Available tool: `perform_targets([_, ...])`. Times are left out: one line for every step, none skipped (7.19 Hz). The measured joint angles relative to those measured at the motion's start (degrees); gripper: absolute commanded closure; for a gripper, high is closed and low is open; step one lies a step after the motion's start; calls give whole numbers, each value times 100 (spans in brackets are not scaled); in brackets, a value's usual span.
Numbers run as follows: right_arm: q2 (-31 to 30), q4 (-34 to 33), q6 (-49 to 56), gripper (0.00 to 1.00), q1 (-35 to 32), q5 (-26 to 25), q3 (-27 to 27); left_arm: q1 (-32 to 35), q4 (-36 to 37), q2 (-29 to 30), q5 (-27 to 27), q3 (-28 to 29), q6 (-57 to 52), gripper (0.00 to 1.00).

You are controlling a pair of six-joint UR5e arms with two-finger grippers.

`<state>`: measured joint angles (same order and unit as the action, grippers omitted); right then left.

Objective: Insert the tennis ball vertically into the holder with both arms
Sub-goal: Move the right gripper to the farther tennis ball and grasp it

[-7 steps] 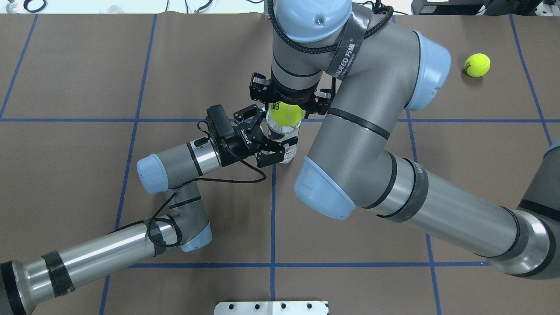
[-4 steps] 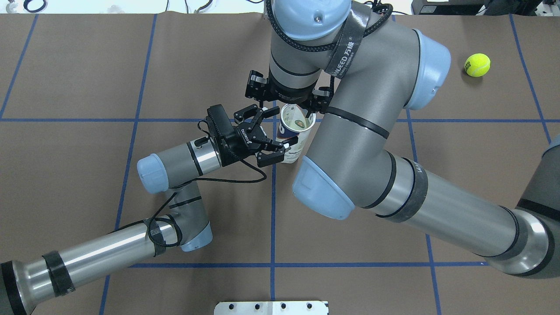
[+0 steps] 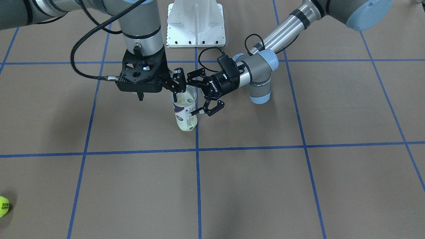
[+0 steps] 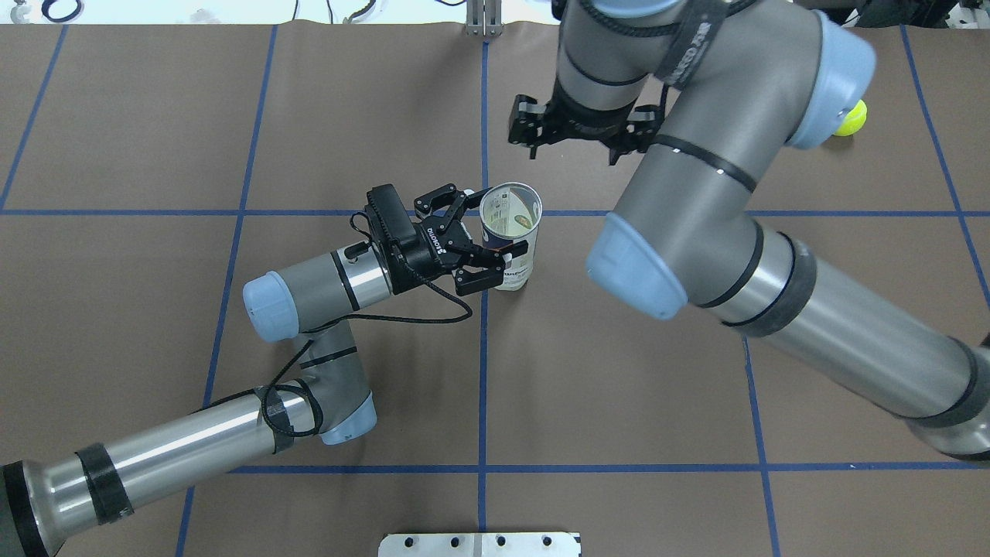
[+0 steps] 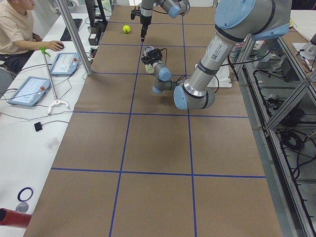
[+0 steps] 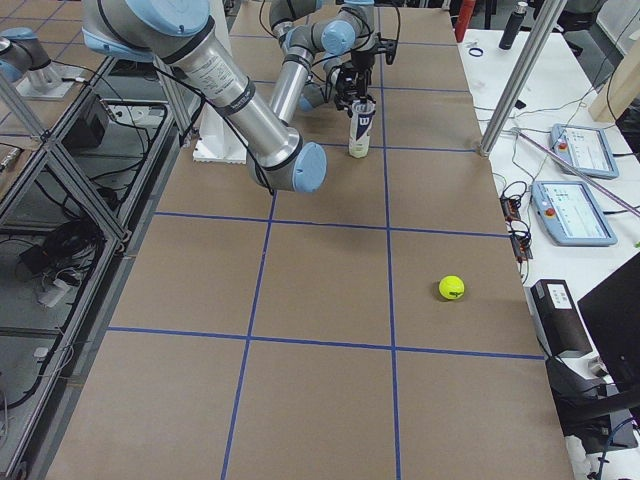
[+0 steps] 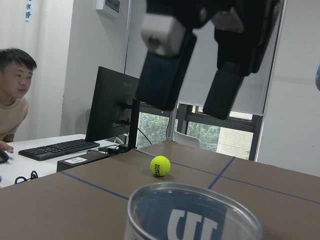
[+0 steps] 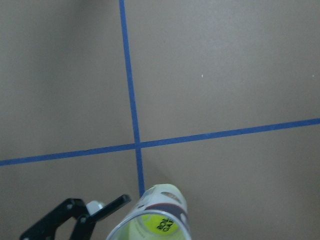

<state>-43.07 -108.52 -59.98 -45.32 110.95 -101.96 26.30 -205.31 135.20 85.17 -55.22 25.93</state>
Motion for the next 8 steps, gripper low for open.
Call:
perform_targets([-290, 110, 673, 1, -399, 215, 22, 0, 0, 6, 0, -3, 0, 1])
perform_targets([-623, 422, 1343, 1, -825, 443, 168, 1, -2, 11, 0, -5, 0, 1])
perform_targets([-896, 940, 1975, 1, -1267, 717, 595, 3, -6, 13, 0, -9, 0, 1])
perform_targets([-1049, 1619, 2566, 1, -1691, 984, 1305, 5, -7, 13, 0, -18, 0, 1])
perform_targets([-1114, 2393, 3085, 1, -2050, 1139, 2175, 6, -8, 10, 0, -27, 0, 1])
perform_targets([-1137, 3044, 3511, 1, -2296, 1193, 2964, 6, -7, 4, 0, -30, 0, 1])
perform_targets([-1133, 3583, 3884, 1, -2456, 1167, 3682, 6, -5, 1, 0, -32, 0, 1])
perform_targets([-1106, 4089, 4112, 1, -2516, 1019, 4346, 6, -5, -1, 0, -35, 0, 1])
